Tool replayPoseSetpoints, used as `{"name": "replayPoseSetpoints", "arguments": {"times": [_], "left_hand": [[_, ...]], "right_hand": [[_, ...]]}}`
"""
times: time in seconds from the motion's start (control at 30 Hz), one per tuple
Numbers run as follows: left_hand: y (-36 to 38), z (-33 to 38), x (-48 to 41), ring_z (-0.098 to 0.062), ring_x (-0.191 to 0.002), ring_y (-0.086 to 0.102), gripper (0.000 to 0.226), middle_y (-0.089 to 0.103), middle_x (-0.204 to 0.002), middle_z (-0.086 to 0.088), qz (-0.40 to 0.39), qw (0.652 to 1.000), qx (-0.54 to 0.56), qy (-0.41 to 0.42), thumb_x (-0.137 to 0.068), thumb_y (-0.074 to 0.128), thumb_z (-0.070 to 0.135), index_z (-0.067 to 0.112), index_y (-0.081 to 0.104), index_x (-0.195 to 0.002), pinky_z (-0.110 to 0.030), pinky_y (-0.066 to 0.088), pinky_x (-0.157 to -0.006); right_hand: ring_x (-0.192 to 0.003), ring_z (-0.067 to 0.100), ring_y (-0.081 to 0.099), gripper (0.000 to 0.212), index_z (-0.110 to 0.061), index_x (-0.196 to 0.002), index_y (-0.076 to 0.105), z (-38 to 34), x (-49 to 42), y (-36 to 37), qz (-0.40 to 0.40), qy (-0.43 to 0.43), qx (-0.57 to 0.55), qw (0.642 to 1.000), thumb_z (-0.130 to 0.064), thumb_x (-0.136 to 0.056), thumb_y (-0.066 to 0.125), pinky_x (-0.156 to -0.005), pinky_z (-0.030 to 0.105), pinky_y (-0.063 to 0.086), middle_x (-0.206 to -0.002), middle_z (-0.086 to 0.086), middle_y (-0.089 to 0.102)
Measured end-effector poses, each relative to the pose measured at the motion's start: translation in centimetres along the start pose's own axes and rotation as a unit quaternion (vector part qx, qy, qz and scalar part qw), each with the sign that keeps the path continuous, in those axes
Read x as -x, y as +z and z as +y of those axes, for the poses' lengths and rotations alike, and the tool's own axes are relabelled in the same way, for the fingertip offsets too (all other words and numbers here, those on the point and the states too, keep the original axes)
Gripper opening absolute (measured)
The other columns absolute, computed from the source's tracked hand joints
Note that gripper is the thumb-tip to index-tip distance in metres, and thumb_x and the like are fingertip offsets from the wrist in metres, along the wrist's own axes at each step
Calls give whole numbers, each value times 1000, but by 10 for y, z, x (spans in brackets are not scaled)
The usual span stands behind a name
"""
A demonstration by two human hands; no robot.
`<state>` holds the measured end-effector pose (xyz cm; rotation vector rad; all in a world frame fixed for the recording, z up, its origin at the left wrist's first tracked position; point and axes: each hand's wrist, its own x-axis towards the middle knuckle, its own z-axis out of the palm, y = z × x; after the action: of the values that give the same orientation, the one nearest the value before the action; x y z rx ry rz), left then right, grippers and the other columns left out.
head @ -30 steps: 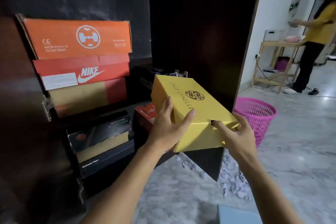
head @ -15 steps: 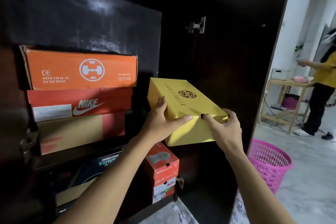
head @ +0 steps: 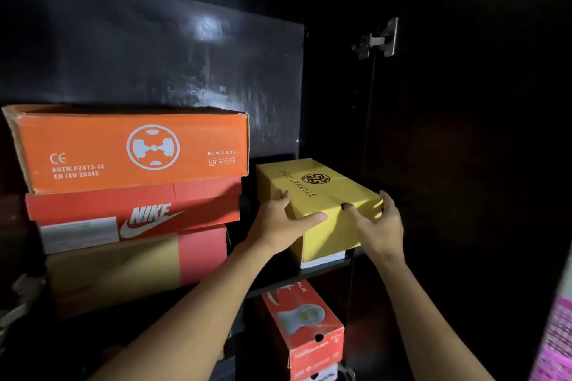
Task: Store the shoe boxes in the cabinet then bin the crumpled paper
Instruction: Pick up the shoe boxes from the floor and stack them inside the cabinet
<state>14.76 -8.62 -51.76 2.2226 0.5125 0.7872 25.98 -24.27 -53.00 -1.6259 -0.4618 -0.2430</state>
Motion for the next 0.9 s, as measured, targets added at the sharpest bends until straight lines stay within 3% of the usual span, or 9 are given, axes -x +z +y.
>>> {"name": "replayPoseSetpoints", "arguments": {"times": [0.03, 0.13, 0.23, 0.33, 0.4, 0.47, 0.6, 0.77, 0.9], "left_hand": [[0, 1, -6, -8, -140, 35, 108, 34, -153, 10, 12, 1000, -19, 16, -64, 69, 77, 15, 41, -147, -24, 26, -116], [3, 2, -26, -14, -129, 50, 88, 55, -141, 2, 47, 993, -90, 52, -73, 64, 71, 12, 55, -137, -28, 41, -107], [6, 0, -46, -18, -117, 59, 72, 65, -126, -1, 52, 989, -119, 68, -79, 65, 62, 11, 62, -130, -22, 45, -94], [3, -3, -63, -18, -118, 59, 68, 65, -127, -3, 56, 989, -118, 64, -82, 67, 56, 9, 61, -131, -21, 42, -94], [1, -6, -71, -17, -123, 56, 69, 62, -132, -4, 40, 993, -104, 47, -82, 67, 56, 11, 59, -133, -22, 41, -97], [-1, -9, -75, -16, -131, 49, 73, 54, -142, -3, 11, 997, -78, 27, -81, 69, 56, 13, 54, -138, -23, 37, -104], [-1, -7, -74, -17, -136, 43, 74, 44, -150, -3, -10, 998, -61, 9, -83, 66, 56, 18, 48, -144, -22, 32, -105], [-2, 2, -51, -22, -131, 48, 54, 51, -144, -3, 12, 988, -150, 46, -94, 56, 43, 19, 48, -143, -30, 41, -103], [-12, 9, -18, -18, -123, 55, 43, 60, -134, 1, 27, 987, -128, 88, -92, 60, 39, 21, 60, -132, -27, 45, -99]], "right_hand": [[-133, 23, 46, 83, -18, -149, 39, 3, -3, 5, 15, -7, -13, 1000, -43, -80, 79, -107, 46, 46, -145, 5, 44], [-131, 17, 45, 51, -19, -137, 52, 18, -1, 20, 56, -55, -26, 997, -27, -90, 71, -104, 38, 46, -142, 2, 43], [-127, 15, 46, 38, -26, -131, 54, 36, -2, 42, 26, -67, 25, 997, -26, -94, 65, -95, 28, 44, -137, -4, 43], [-120, 17, 50, 42, -31, -134, 49, 43, -12, 61, -21, -70, 91, 993, -28, -95, 63, -90, 25, 39, -138, -6, 40], [-122, 22, 51, 44, -35, -131, 46, 44, -18, 70, -29, -72, 96, 992, -28, -92, 65, -95, 37, 49, -137, -6, 37], [-126, 21, 46, 41, -32, -127, 48, 41, -23, 74, -7, -59, 109, 992, -27, -91, 66, -98, 45, 50, -135, -4, 38], [-120, 19, 50, 43, -28, -131, 48, 34, -23, 69, -18, -48, 128, 990, -27, -92, 65, -92, 40, 51, -138, -4, 39], [-96, 6, 54, 56, -24, -146, 42, 21, -7, 39, -88, -54, 159, 982, -28, -94, 62, -87, 33, 49, -146, -2, 41], [-123, 18, 52, 52, -26, -143, 46, 11, 17, 4, -91, -71, 169, 979, -32, -94, 62, -93, 33, 48, -138, 1, 47]]}}
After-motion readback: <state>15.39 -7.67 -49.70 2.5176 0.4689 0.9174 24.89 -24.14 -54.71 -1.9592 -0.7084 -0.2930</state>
